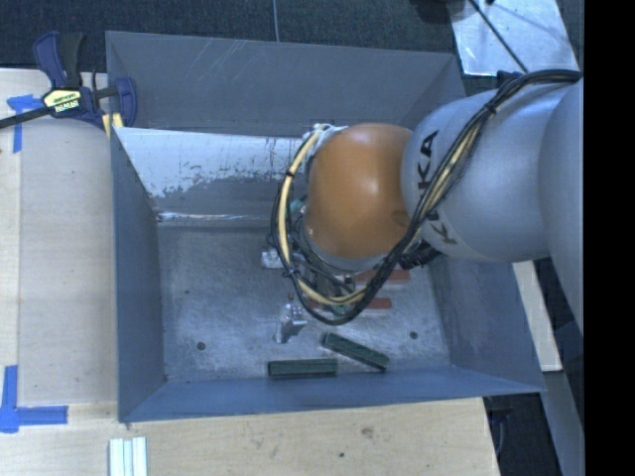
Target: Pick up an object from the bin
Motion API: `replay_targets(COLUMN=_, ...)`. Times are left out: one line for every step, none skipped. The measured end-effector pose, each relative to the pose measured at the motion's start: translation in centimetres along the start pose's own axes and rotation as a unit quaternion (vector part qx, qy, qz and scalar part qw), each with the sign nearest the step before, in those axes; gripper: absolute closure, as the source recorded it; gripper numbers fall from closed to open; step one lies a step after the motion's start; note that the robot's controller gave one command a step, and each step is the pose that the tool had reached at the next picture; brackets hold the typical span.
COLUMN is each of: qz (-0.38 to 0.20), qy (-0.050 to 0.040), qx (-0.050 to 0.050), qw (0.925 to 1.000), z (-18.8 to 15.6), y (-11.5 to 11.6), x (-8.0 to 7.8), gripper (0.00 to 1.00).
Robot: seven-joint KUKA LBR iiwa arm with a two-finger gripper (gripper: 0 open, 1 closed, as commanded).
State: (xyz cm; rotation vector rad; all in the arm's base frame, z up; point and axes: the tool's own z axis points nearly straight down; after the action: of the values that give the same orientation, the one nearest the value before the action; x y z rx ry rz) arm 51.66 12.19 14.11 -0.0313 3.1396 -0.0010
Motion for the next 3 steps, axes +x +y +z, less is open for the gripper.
replay_targets(qz=0.018, qy=0.0002, qx=-0.001, qw=0.9998, z=-0.5, y=-0.5, x=-3.0, gripper=0.0)
replay_targets(qz=-0.078, qy=-0.011, qx=-0.001, qw=0.9969, z=6.2, y=-9.0, x=-9.1, gripper=1.0)
replay_targets(qz=-0.077, qy=-0.0109, qx=-0.001, qw=0.9969, z=6.2, y=-9.0, x=-9.1, gripper=1.0)
